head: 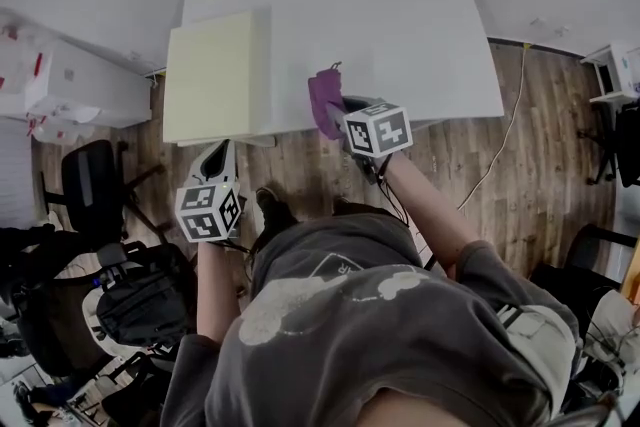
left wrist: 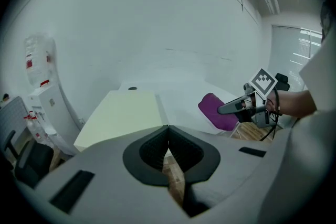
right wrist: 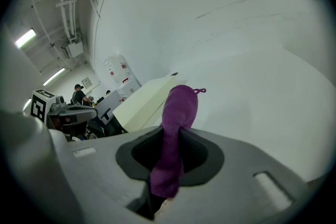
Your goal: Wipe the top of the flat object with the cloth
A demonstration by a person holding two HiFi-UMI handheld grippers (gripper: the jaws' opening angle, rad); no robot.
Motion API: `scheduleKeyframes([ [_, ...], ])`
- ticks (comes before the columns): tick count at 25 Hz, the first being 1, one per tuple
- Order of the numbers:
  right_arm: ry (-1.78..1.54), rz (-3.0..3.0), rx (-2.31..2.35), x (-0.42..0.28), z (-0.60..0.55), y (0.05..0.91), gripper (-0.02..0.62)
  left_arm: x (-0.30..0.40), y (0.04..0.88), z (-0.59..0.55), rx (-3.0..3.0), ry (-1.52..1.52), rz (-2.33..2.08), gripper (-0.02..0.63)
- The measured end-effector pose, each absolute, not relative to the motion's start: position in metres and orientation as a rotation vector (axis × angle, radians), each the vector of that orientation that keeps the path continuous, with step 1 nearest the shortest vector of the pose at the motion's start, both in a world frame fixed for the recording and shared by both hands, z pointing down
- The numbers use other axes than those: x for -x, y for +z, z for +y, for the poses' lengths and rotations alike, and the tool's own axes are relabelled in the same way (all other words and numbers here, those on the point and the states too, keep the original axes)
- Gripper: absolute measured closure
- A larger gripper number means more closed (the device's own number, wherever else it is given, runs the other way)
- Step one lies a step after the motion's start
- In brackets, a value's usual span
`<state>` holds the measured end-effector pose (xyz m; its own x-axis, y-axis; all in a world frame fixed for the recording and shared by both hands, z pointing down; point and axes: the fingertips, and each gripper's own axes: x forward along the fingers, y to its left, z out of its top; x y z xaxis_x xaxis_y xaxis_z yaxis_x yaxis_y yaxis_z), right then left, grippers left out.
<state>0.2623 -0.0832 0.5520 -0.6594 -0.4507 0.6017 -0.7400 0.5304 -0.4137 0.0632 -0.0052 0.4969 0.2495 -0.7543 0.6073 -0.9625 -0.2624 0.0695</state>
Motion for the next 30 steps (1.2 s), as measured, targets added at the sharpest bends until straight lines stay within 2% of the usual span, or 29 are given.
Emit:
scheduleKeyframes([
  [18,1.014,-2.272,-1.125,-0.350,-0.058,0.564,0.523,-0.149,0.478,0.003,-2.277,0.561,-1.443,0.607],
  [30,0.994,-2.256,-1.167,-0.330,0.029,0.557,0.523,-0.143,0.478,0.085,-2.290,0.409,-1.377,0.606],
])
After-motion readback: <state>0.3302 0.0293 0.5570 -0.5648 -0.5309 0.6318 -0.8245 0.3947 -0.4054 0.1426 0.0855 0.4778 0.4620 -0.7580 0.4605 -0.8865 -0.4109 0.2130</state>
